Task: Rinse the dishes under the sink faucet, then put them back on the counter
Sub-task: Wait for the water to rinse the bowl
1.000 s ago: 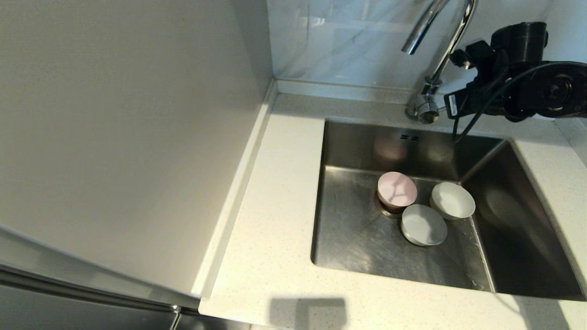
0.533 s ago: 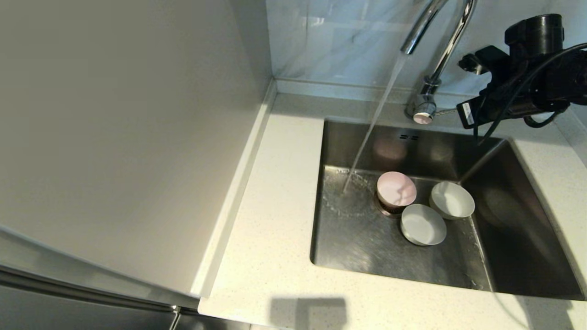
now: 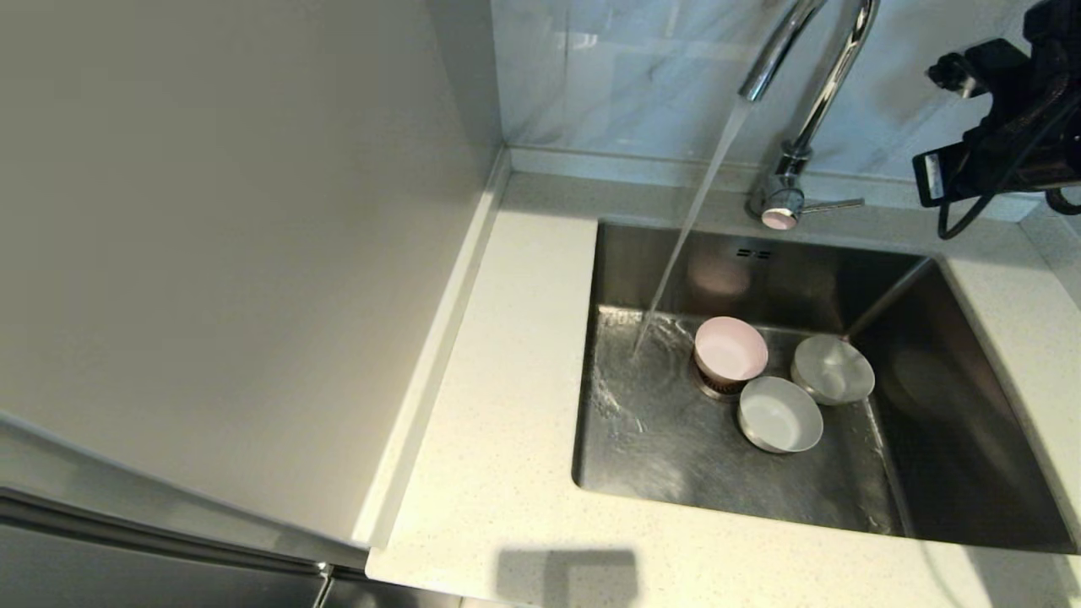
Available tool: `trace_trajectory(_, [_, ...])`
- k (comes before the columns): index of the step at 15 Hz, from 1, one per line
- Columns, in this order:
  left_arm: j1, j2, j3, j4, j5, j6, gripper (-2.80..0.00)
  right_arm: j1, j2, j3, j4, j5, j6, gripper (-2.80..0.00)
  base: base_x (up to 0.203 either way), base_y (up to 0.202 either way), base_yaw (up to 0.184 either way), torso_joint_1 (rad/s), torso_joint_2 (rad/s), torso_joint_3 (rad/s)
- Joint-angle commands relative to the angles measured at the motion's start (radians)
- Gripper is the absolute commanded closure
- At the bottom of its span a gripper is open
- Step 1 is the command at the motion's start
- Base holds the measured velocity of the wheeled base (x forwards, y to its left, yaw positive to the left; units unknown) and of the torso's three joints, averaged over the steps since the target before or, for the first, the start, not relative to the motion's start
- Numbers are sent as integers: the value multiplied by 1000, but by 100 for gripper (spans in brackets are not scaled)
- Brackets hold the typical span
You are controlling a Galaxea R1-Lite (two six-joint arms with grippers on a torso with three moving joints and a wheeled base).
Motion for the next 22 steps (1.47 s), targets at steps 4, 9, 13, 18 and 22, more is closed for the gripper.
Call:
trace_trajectory(4, [1, -3, 0, 0, -1, -1, 0, -56, -258, 288, -2, 14, 157, 0, 0, 0, 0, 0, 0, 0])
trace_trajectory(9, [1, -3, 0, 0, 1, 0, 0, -57, -629, 898, -129, 196, 194, 0, 0, 0, 0, 0, 0, 0])
trace_trajectory(13, [1, -3, 0, 0, 1, 0, 0, -56, -1012, 1434, -439, 265, 151, 0, 0, 0, 0, 0, 0, 0])
trace_trajectory(18, [1, -3, 0, 0, -1, 0, 0, -18, -1450, 1870, -582, 296, 130, 0, 0, 0, 0, 0, 0, 0])
trace_trajectory(22, [1, -3, 0, 0, -1, 0, 0, 27, -1622, 1936, -451, 294, 138, 0, 0, 0, 0, 0, 0, 0])
